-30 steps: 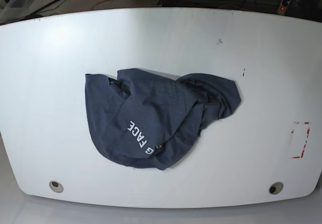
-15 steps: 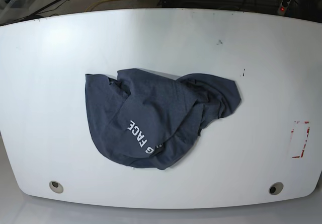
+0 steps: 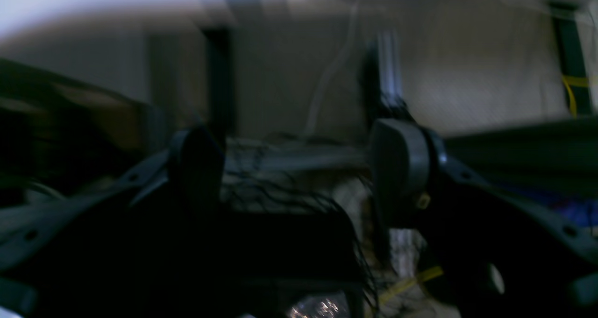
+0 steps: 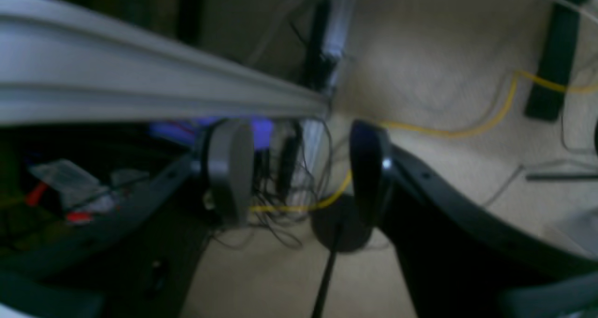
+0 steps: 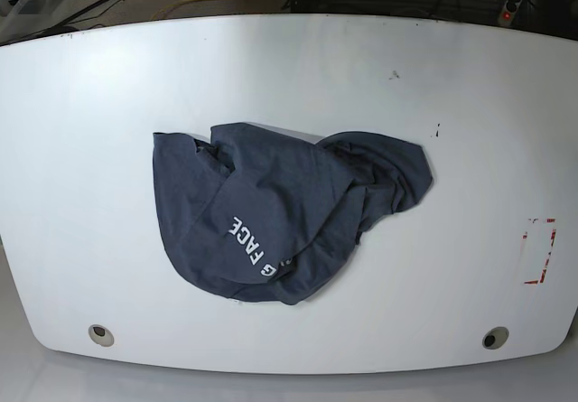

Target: Fold the T-shirt properly

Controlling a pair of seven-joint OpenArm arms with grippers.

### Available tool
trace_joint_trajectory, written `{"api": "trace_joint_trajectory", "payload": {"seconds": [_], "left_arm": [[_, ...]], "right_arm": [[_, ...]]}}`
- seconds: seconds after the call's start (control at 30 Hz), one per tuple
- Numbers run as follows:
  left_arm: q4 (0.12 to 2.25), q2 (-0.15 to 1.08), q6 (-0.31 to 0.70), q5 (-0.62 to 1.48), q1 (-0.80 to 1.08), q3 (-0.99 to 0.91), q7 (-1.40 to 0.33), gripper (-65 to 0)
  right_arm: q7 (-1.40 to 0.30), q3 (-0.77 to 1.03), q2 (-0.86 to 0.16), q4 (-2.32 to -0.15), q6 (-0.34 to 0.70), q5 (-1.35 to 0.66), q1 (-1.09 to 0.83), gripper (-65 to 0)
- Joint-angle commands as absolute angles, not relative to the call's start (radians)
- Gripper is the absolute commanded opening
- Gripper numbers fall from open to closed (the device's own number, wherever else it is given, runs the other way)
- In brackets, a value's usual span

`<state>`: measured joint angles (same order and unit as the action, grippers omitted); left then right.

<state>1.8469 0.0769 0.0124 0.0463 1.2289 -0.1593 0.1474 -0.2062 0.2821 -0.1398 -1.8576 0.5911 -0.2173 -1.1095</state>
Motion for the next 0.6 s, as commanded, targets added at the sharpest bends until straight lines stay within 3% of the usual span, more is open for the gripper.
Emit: {"api": "trace_joint_trajectory", "payload": {"seconds": [0.0,0.13,0.57], "left_arm": [[1.922,0.062,0.012,0.048,1.259,-0.180,0.170,-14.3],[1.957,0.005,0.013,0.047,1.257,-0.214,0.170,-5.3],[1.962,-0.004,0.013,0.038,1.047,-0.206,0.168,-5.0]], "right_arm": [[-0.185,0.289,-0.174,-1.931,0.595,-0.272,-1.142,-33.8],[-0.188,0.335,-0.185,-1.985,0.598,-0.346,-1.138,-33.8],[-0.214,0.386,-0.191,-2.012,0.598,-0.409,-0.912,-33.1]]}}
